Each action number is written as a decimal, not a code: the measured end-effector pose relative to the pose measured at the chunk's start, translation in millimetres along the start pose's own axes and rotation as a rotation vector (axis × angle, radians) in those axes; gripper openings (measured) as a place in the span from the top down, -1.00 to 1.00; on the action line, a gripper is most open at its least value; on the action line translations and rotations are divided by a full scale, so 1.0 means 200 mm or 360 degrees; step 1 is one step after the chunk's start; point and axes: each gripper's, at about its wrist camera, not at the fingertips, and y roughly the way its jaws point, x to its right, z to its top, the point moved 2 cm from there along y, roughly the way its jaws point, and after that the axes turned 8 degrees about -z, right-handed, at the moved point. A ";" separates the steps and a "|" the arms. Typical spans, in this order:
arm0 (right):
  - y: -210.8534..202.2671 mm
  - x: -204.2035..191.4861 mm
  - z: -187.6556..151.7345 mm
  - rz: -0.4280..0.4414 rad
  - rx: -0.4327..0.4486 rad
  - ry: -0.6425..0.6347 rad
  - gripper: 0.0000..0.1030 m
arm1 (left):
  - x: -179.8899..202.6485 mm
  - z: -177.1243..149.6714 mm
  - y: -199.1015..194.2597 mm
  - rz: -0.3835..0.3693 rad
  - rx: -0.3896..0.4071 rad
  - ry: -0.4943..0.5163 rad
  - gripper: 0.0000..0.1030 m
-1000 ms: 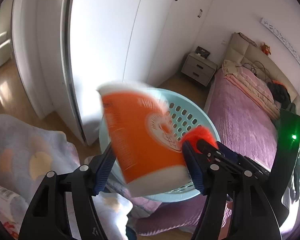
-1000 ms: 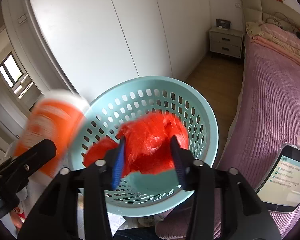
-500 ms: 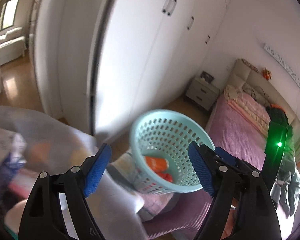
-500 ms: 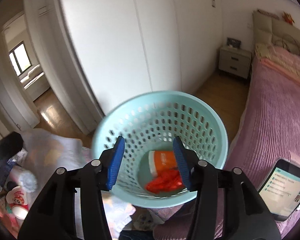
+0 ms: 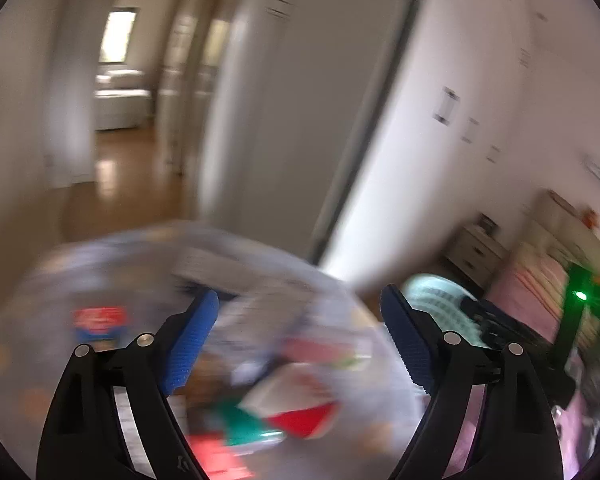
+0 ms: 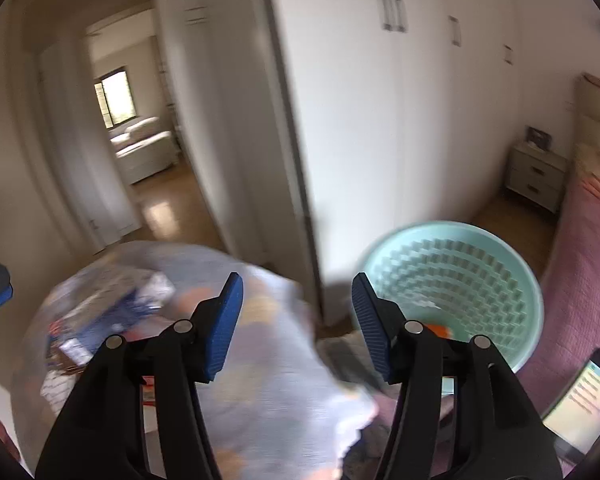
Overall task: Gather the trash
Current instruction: 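Grasp the red-and-white paper cup with the right tool while the left tool grasps the dotted paper, then carry the red-and-white cup and dotted paper over the basket and release both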
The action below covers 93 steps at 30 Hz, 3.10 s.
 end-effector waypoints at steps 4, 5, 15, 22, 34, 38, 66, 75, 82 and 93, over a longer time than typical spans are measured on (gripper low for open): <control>-0.06 -0.25 -0.02 0.0166 0.0043 -0.0102 -0.23 | -0.28 0.01 -0.19 0.0218 0.0062 -0.0135 -0.66; -0.07 -0.30 -0.02 0.0197 0.0045 -0.0122 -0.25 | -0.34 0.01 -0.23 0.0243 0.0072 -0.0168 -0.66; -0.07 -0.73 -0.19 0.0406 -0.0033 -0.0351 -0.43 | -0.71 -0.23 -0.32 0.0315 -0.0079 -0.0377 -0.66; -0.02 -0.73 -0.41 0.0470 -0.0183 -0.0448 -0.43 | -0.67 -0.44 -0.12 0.0229 -0.0324 -0.0373 -0.59; 0.15 -0.62 -0.55 0.0618 -0.0482 -0.0305 -0.43 | -0.63 -0.53 -0.03 0.0334 -0.0432 -0.0275 0.23; 0.17 -0.63 -0.56 0.0587 -0.0513 -0.0331 -0.43 | -0.62 -0.56 -0.03 0.0309 -0.0436 -0.0268 0.74; -0.23 -0.43 -0.39 0.0388 -0.0132 -0.0419 -0.25 | -0.12 -0.31 -0.30 0.0009 -0.0030 -0.0015 0.92; -0.15 -0.05 -0.12 0.0068 0.0010 -0.0198 -0.25 | 0.31 -0.10 0.02 -0.0167 -0.0038 0.0200 0.92; 0.01 0.30 0.00 -0.0136 -0.0032 0.0004 -0.25 | 0.67 -0.05 0.38 -0.0376 -0.0122 0.0300 0.92; 0.32 0.74 0.01 -0.0414 -0.0214 0.0230 -0.26 | 1.00 -0.13 0.99 -0.0512 -0.0350 0.0324 0.92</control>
